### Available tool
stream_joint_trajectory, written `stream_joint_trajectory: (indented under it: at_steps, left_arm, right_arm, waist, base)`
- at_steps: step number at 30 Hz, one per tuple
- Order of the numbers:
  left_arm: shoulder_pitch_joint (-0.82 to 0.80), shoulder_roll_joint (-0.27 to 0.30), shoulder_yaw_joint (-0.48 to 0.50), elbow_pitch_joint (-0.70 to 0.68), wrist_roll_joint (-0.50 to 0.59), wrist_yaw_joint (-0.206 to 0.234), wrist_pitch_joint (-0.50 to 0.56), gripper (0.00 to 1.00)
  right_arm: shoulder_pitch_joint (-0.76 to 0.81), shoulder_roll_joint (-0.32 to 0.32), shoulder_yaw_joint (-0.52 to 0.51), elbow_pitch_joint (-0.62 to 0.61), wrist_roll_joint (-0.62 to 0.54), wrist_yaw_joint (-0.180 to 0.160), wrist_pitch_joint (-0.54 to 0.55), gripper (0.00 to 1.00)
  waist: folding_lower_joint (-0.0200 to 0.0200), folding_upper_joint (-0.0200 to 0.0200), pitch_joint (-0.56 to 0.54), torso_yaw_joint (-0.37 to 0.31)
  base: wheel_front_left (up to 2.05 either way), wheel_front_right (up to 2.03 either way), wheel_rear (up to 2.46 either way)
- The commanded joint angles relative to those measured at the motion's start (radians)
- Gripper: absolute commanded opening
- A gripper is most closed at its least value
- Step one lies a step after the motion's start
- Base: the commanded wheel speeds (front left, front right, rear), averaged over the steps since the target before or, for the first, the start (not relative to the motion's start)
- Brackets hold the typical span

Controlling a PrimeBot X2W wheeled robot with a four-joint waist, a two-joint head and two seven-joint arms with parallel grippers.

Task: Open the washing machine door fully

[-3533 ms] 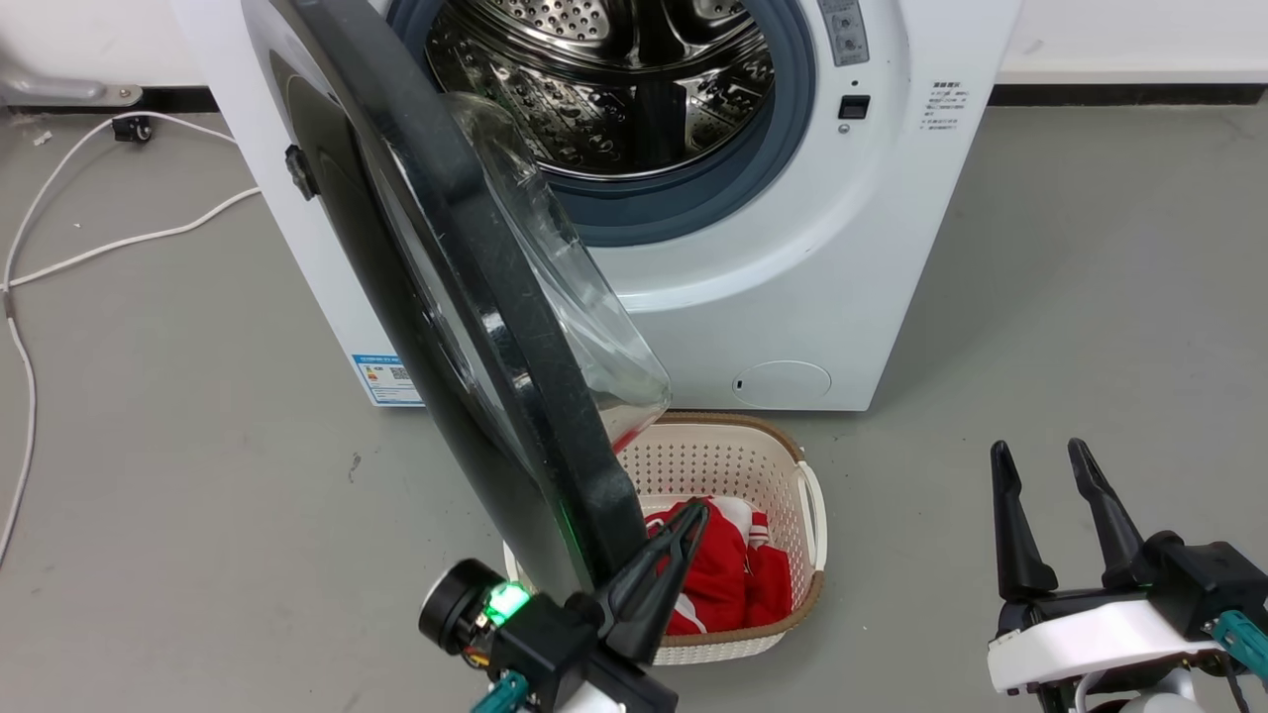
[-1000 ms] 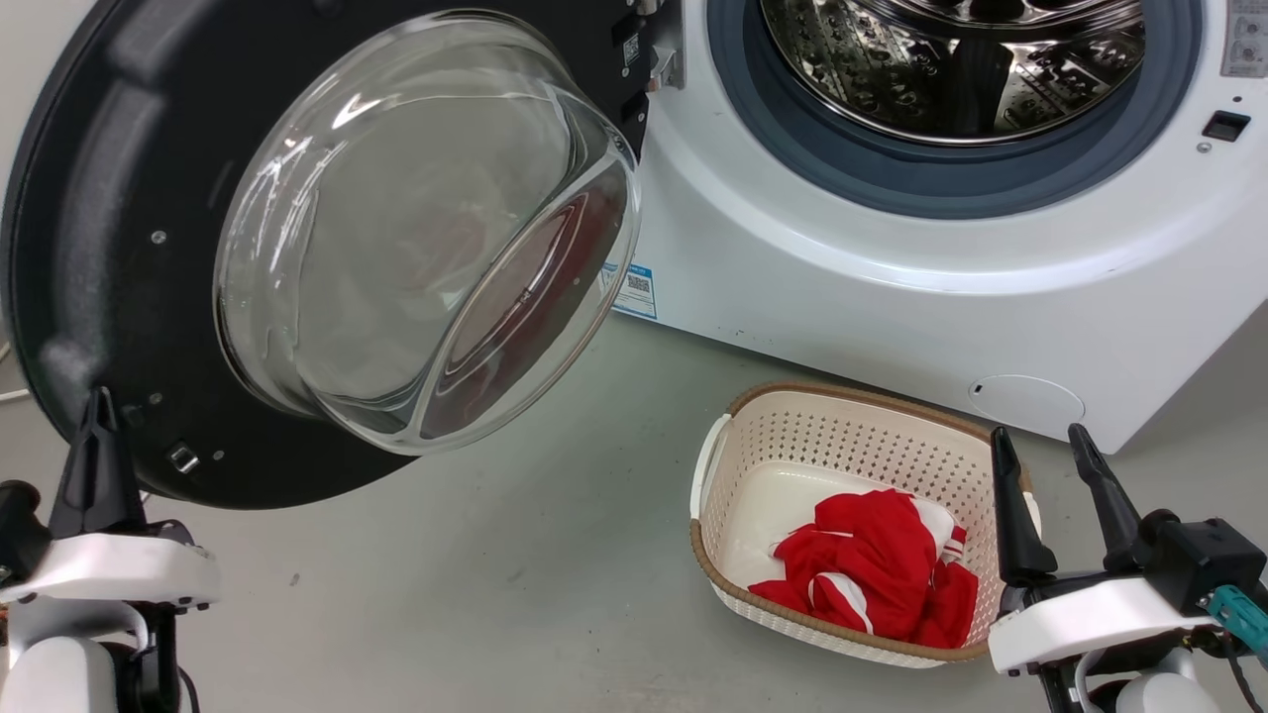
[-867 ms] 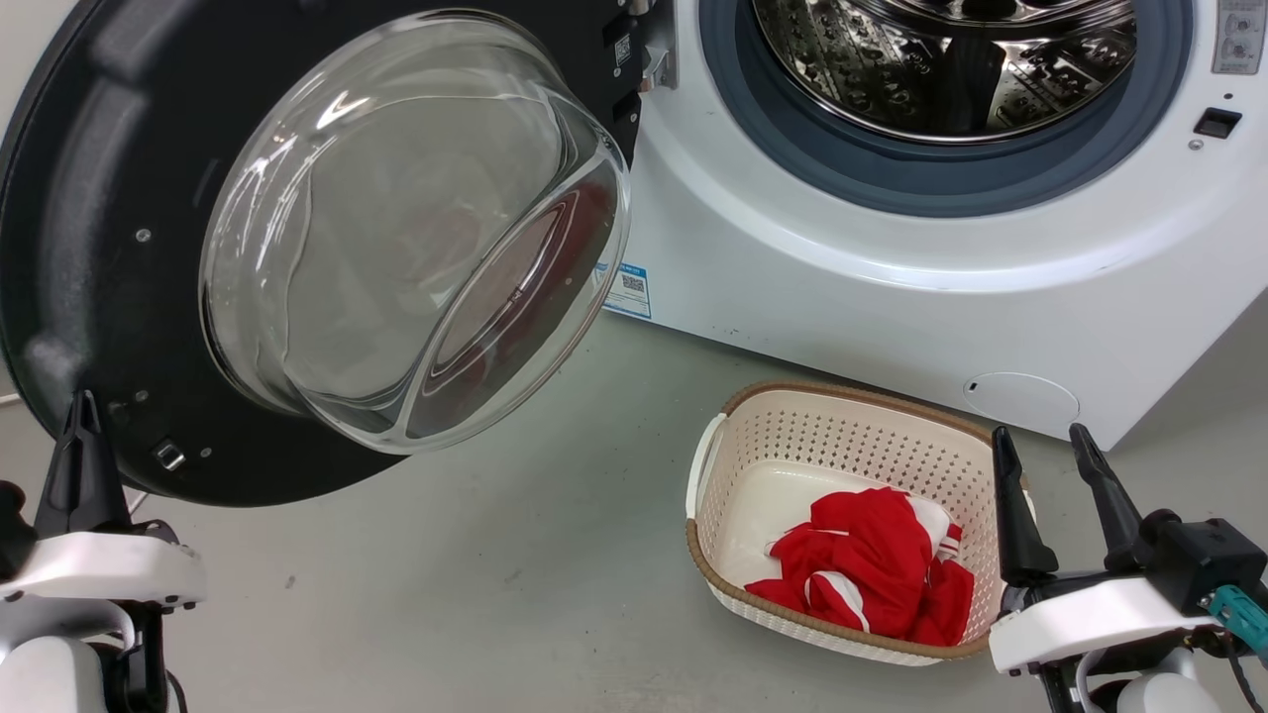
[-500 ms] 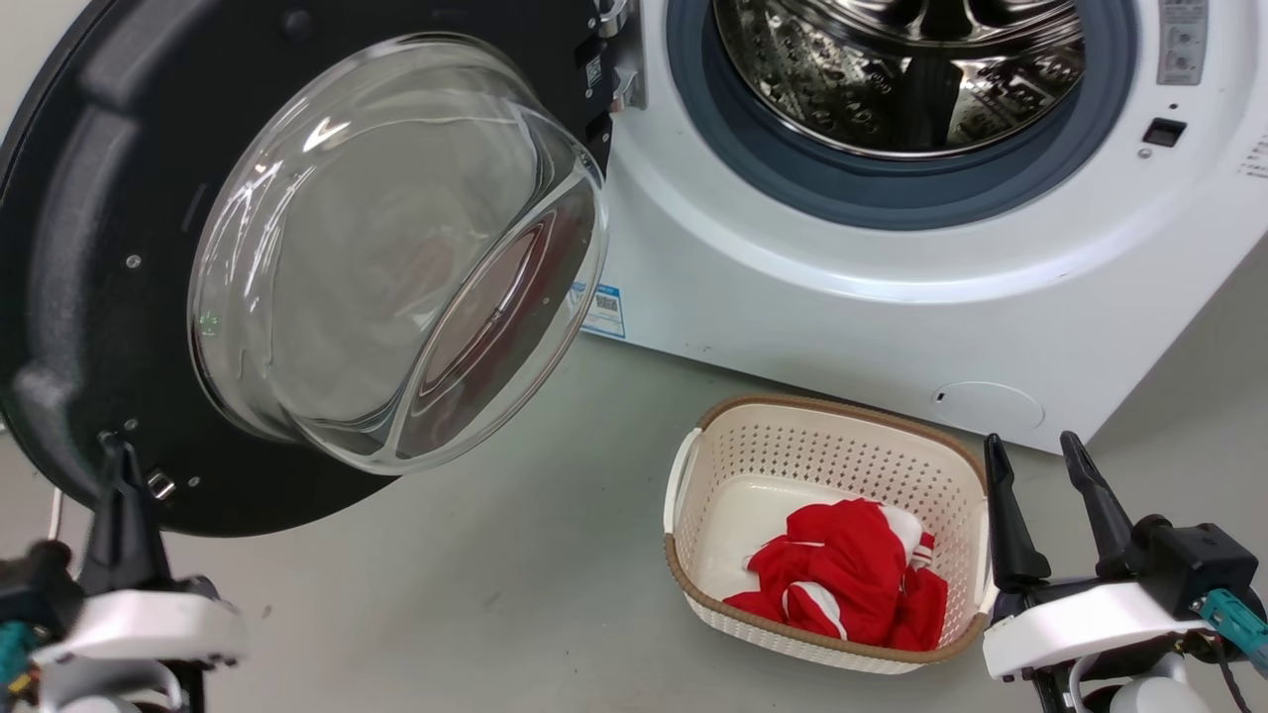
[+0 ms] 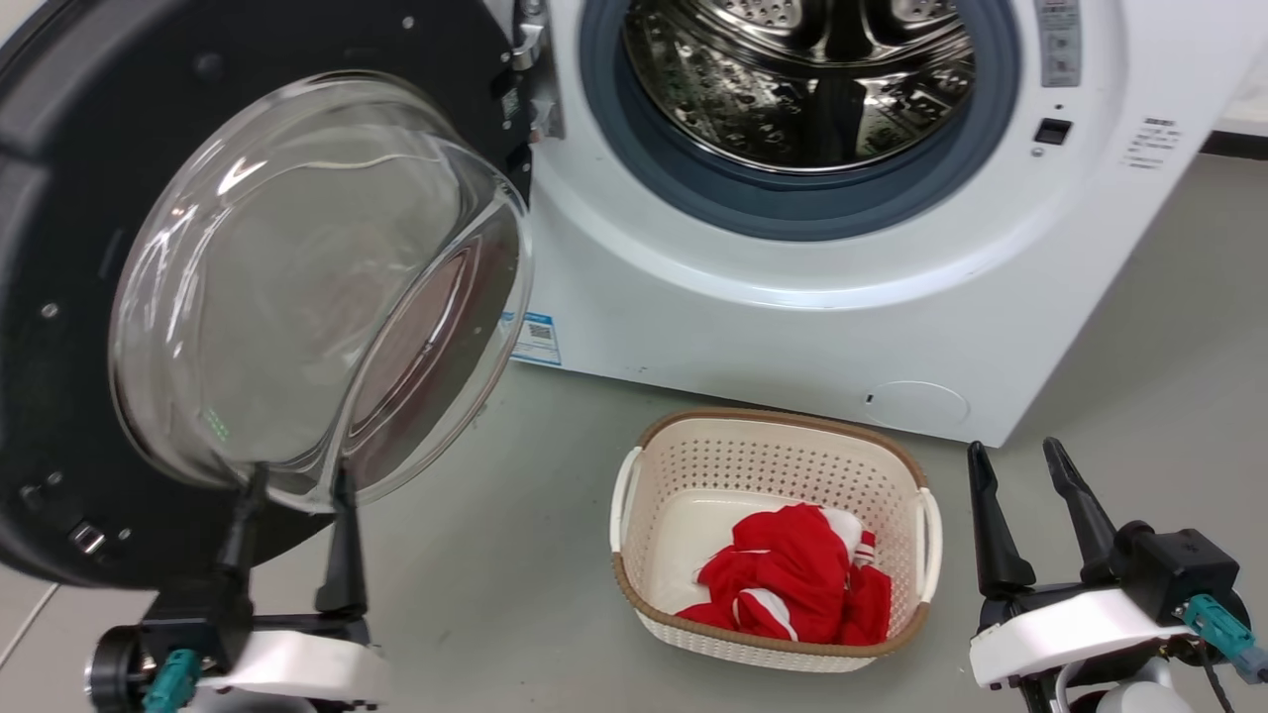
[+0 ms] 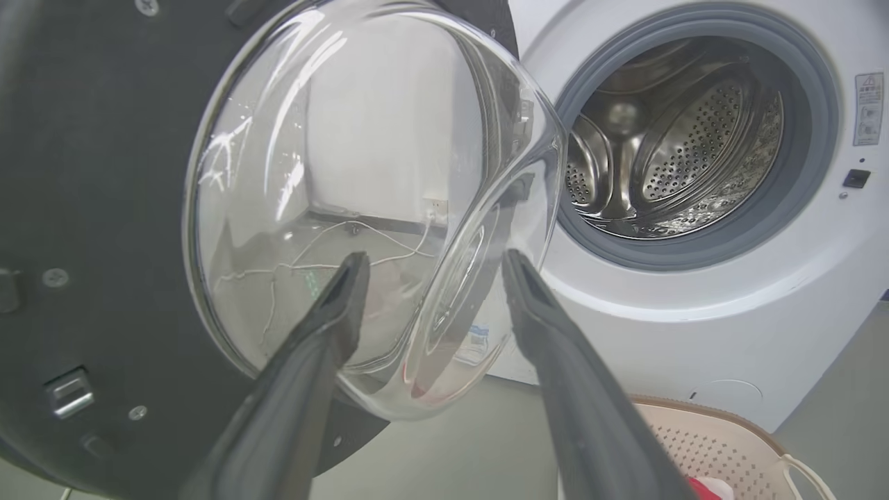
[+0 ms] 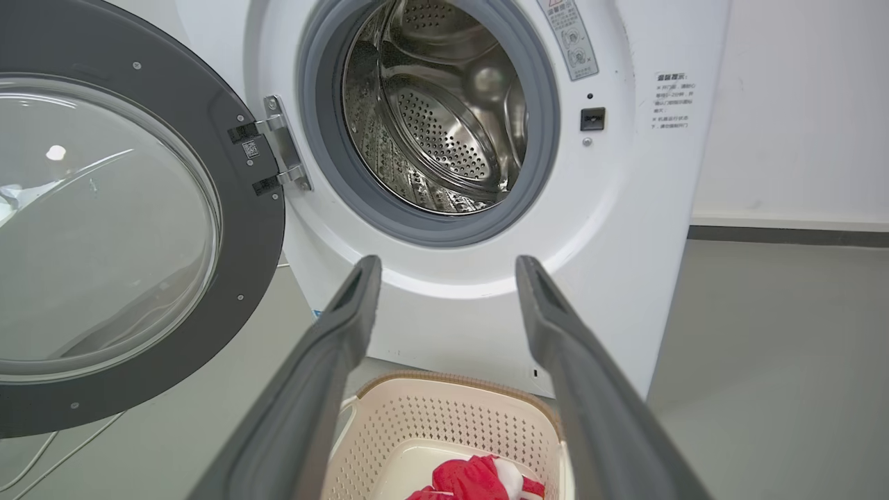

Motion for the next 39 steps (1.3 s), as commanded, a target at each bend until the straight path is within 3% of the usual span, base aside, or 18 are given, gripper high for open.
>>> stream_joint_trajectory:
  at_steps: [1, 17, 39]
  left_arm:
    - [0.003, -0.003, -0.012, -0.005, 0.006, -0.003, -0.002, 1.0]
    - [-0.071, 0.007, -0.081, 0.006, 0.016, -0.005, -0.002, 1.0]
    - [-0.047, 0.005, -0.082, 0.032, 0.019, -0.006, -0.002, 1.0]
  right_arm:
    - [-0.002, 0.002, 0.003, -0.002, -0.003, -0.001, -0.005, 1.0]
    - [0.023, 0.002, 0.0, -0.073, -0.061, -0.001, 0.001, 1.0]
    - [0.047, 0.002, 0.001, -0.107, -0.049, -0.001, 0.02, 1.0]
  waist:
    - [-0.0001, -0.0001, -0.004, -0.022]
    - [-0.0001, -0.0001, -0.014, -0.189]
    - [-0.0001, -0.0001, -0.03, -0.209]
  base:
    - [0.0, 0.0, 0.0]
    - [0.0, 0.0, 0.0]
    - [0.0, 0.0, 0.0]
